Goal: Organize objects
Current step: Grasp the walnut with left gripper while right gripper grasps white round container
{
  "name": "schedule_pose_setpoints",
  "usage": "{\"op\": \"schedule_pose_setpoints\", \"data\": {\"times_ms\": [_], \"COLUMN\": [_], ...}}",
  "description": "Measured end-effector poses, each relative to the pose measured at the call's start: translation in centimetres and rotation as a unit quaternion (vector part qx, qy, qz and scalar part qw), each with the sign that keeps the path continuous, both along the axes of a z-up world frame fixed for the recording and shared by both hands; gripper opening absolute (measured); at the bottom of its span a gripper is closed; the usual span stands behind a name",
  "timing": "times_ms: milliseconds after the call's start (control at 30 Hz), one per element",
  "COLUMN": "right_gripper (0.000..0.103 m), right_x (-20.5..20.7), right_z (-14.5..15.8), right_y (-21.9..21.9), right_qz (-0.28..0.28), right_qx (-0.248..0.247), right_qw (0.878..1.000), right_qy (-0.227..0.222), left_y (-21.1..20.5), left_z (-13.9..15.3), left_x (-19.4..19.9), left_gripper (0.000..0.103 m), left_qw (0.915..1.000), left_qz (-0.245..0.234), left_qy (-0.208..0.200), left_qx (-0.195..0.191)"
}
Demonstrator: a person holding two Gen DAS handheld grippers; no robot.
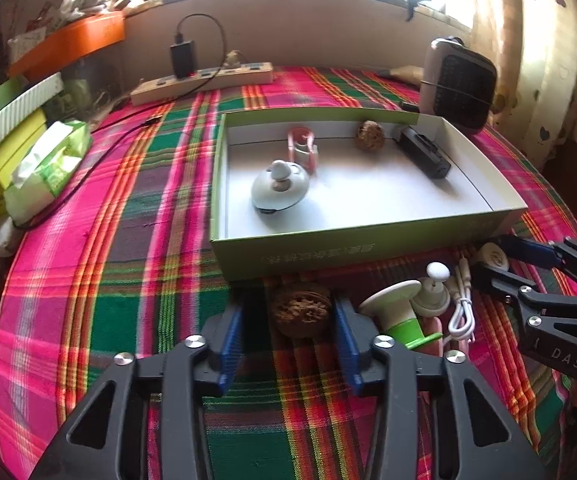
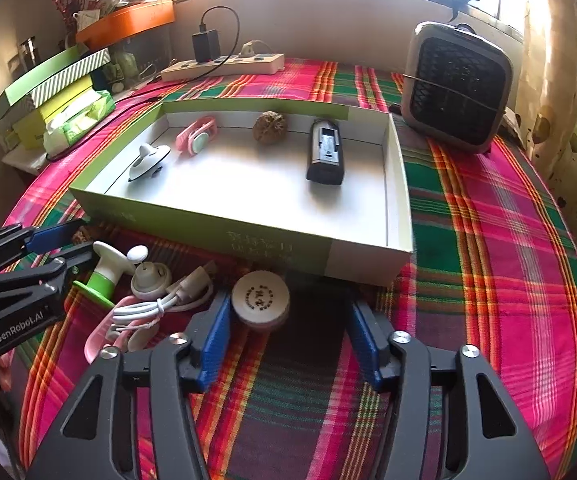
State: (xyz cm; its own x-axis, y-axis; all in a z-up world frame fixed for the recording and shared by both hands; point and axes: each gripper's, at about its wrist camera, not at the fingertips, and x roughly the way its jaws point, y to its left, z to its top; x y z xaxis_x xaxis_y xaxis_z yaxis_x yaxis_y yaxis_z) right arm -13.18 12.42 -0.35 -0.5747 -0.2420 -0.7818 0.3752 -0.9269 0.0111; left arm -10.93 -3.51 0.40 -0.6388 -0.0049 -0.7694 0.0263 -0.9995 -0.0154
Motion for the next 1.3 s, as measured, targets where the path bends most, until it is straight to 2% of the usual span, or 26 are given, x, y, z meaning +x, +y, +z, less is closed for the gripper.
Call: {"op": "schedule_pose_setpoints", "data": {"times_ms": [67, 400, 733, 1300], "right_gripper": [0.05, 0.029, 0.029, 0.029], "right_x": [-0.1, 0.1, 0.9, 1.8], "right_z": [0.0, 0.2, 0.2, 0.4], "right_y": [0.2, 0.5, 0.3, -0.3], "right_qz": [-0.003, -0.021, -0.046, -0.061], "right_qx": [-0.005, 0.001, 0.005, -0.018], "right_qw": [1.0, 1.0, 0.999, 0.998], "right_qy": [-0.001, 0.003, 0.004, 0.003], "left_y": [0.0, 0.0, -0.2, 0.0], "left_z": [0.0, 0.0, 0.0, 0.1], "left_x": [0.1, 0.1, 0.2, 0.7], "left_gripper": [0.03, 0.029, 0.029, 0.029], "left_qw": [1.0, 1.0, 0.9999, 0.9993], "left_qz": [0.006, -0.001, -0.011, -0.031], "left_qy": [-0.001, 0.0, 0.002, 0.0], "left_qx": [-0.004, -0.002, 0.012, 0.02]}}
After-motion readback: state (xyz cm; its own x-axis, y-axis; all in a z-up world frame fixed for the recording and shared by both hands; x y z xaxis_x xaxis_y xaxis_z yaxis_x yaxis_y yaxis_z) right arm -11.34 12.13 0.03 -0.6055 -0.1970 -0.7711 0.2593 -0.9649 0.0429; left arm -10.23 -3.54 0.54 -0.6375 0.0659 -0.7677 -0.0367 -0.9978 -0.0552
